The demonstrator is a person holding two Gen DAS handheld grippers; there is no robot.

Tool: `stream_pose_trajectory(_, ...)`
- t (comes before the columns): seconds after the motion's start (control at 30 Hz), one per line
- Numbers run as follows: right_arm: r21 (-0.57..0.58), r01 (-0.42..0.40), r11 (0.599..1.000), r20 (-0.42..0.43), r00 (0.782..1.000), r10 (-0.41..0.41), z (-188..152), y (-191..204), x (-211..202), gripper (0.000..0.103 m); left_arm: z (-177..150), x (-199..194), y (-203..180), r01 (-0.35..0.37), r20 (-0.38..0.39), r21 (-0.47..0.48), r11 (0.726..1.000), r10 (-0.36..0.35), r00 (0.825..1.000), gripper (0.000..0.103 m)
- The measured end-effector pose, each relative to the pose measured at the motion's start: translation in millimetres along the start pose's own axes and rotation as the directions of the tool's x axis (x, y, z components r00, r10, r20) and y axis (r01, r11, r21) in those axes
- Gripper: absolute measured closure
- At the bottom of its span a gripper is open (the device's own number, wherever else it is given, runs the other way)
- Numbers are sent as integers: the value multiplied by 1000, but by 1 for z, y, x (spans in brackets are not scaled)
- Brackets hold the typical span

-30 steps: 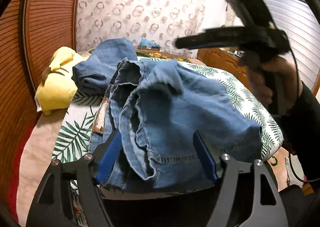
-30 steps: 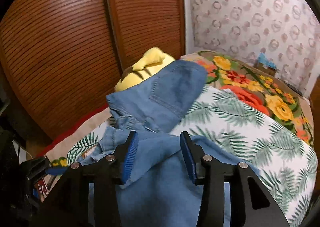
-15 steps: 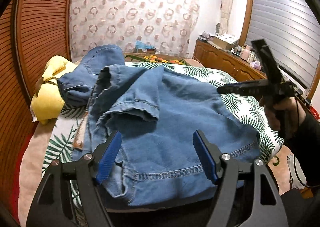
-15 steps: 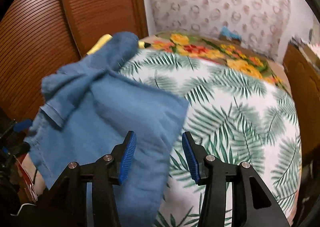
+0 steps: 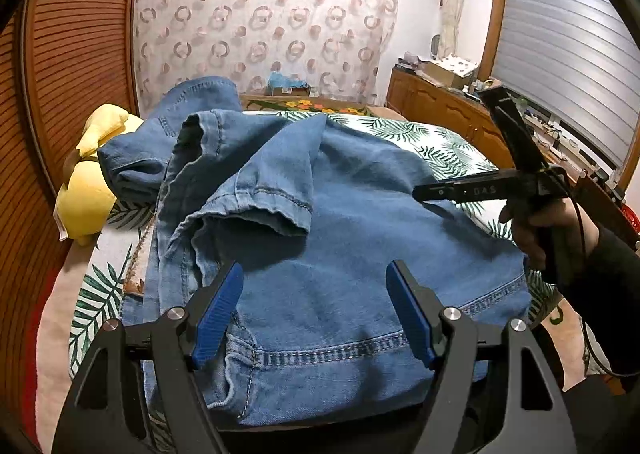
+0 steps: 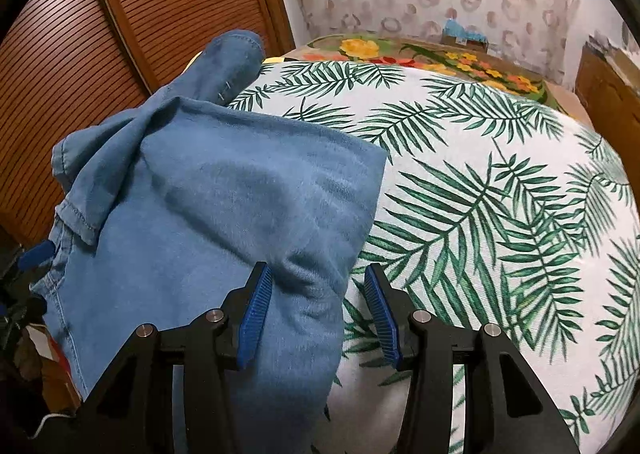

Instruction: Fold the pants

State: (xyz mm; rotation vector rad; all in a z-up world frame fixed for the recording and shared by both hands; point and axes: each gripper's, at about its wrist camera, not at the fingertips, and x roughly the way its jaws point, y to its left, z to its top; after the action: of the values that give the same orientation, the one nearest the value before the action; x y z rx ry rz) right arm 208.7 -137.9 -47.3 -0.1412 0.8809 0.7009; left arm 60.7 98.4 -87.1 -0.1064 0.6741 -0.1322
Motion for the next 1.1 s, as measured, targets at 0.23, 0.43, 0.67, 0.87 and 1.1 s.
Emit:
stream_pose_trajectory(0.23,16,-43,999,-5,999,43,3,2,9,52,-6,7,7,-16,-25,-18,1000,15,1000,28)
stream_pose_trajectory(0.43,-35,-9,999,9,1000,9,1,13,13,52,-8,11,8,-16,-30,-28,999,15,999,28)
stream_pose_trajectory(0.67,-72,-30,997,34,999,32,-3,17,2,92,-8,13,7,-22,-32,-24,999,21,999,28)
stream_pose_trajectory(0.87,-107,-23,994,194,980,43,2,31,-50,95,-4,11,5,-25,-26,-22,999,25,999,28)
stream_pose_trajectory(1.1,-170,52,984,331,944,7,14,50,-123,95,3,7,3,-19,0,-12,1000,19,1000,28)
